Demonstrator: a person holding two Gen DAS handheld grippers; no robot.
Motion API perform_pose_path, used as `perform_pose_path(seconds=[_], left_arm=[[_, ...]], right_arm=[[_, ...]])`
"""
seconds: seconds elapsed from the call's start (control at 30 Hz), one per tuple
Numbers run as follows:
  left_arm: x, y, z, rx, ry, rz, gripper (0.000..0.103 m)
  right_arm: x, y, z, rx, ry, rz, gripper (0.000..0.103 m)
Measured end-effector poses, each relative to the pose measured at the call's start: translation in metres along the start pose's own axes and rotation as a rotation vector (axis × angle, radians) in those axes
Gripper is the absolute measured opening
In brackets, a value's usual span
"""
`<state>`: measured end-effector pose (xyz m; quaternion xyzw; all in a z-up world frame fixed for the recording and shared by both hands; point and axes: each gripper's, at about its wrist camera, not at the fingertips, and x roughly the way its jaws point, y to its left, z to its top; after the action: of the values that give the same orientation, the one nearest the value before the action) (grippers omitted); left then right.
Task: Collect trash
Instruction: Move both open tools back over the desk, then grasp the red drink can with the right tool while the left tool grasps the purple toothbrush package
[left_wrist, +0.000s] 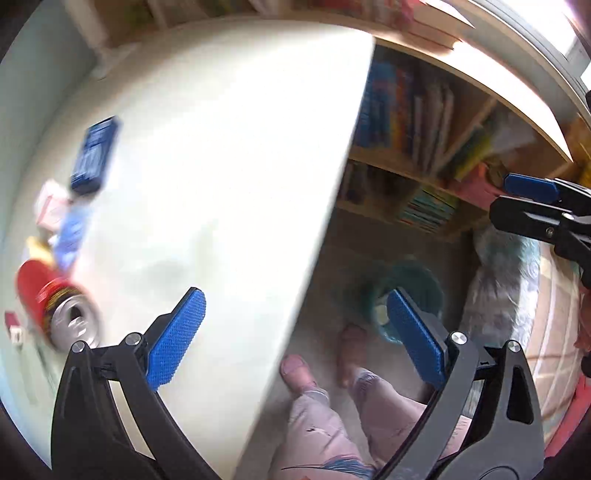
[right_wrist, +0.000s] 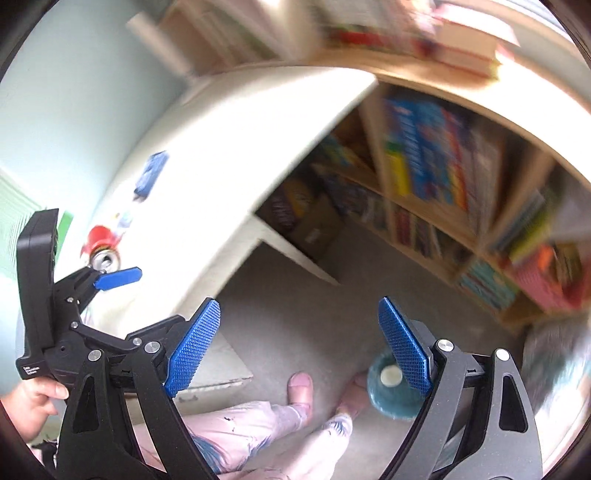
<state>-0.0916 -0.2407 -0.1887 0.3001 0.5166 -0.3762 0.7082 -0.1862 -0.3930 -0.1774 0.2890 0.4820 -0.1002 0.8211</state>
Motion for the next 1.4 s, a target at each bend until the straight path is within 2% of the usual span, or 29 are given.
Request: perform_pose_path(seconds=[0.27,0.47,0.63,0.9,1.13,1.4], left_arm=[[-0.029,0.097,-0.040,-0.267,-0.039,0.096,0.096],[-0.043,0.154,-0.075,-0.434,-0.048,0.151,0.096],[-0.051,0.187,-0.103,-0.550,-0.048,0.176,0.096],[-0.060,0.232,-0.154,-0.694,-0.031,0.227,0.096],[-0.051,0.260,-0.176,-0.760,-0.001,0.247,0.096],[-0.040,0.282,-0.193,-0.827,0.012,0.203,0.096]], right_arm=[[0.038,0.095,0.049,-0.249,0.054,0.091,0.087],[0.065,0.160,0.061,-0.397,0.102,0.146,0.087],[0.081,0.207,0.063,-0.505,0.141,0.190,0.087],[0.108,0.266,0.061,-0.625,0.197,0.223,0.087],[0.133,0.301,0.056,-0.680,0.238,0.223,0.087],[0.157,0.321,0.055,-0.695,0.272,0.191,0.087]])
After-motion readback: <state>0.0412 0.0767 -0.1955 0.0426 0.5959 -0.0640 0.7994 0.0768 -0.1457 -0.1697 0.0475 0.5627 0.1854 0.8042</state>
